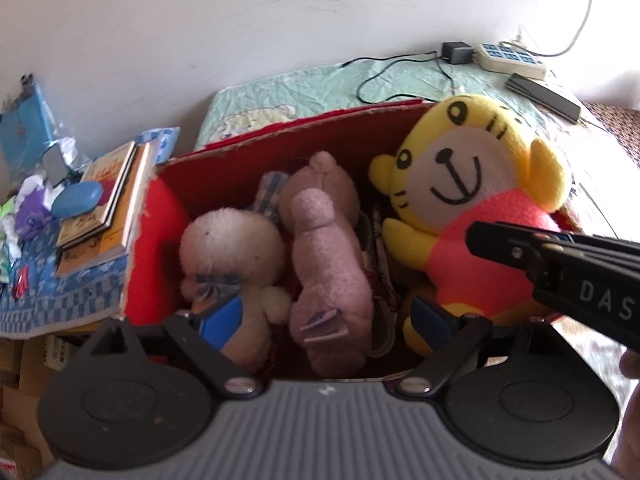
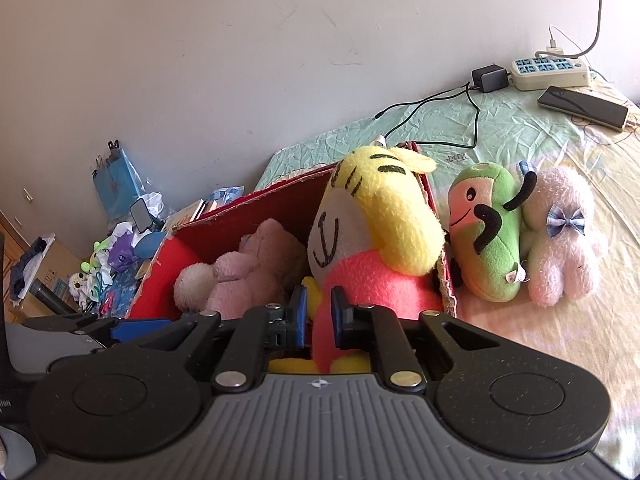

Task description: Organize objects

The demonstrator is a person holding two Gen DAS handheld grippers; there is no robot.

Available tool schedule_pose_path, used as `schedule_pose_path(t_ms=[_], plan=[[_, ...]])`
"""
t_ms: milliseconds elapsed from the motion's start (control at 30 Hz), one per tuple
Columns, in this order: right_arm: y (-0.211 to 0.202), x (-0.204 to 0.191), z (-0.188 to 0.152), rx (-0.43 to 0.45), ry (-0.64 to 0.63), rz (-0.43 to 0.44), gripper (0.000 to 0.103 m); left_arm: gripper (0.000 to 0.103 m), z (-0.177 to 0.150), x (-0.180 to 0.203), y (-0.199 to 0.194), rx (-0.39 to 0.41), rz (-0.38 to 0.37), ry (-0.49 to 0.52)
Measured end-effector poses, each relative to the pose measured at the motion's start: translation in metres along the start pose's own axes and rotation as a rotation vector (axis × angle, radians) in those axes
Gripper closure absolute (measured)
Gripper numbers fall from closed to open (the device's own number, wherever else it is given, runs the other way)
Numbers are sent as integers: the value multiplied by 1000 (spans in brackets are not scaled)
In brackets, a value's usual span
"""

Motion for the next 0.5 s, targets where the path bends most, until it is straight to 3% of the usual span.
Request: schedule_pose_path(t_ms=[500], plan=[[-1,-5,-6,25,-41,-18,91,11,-8,-5,0,-19,38,-69]])
Point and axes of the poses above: each gripper's, at about its wrist camera, not at the fingertips, and y roughly the way its jaws point, x to its right, z to its top, the point moved 1 cm from there along y, roughly the way its jaws point, and after that the axes turned 3 degrees about -z, right-handed, at the moved point
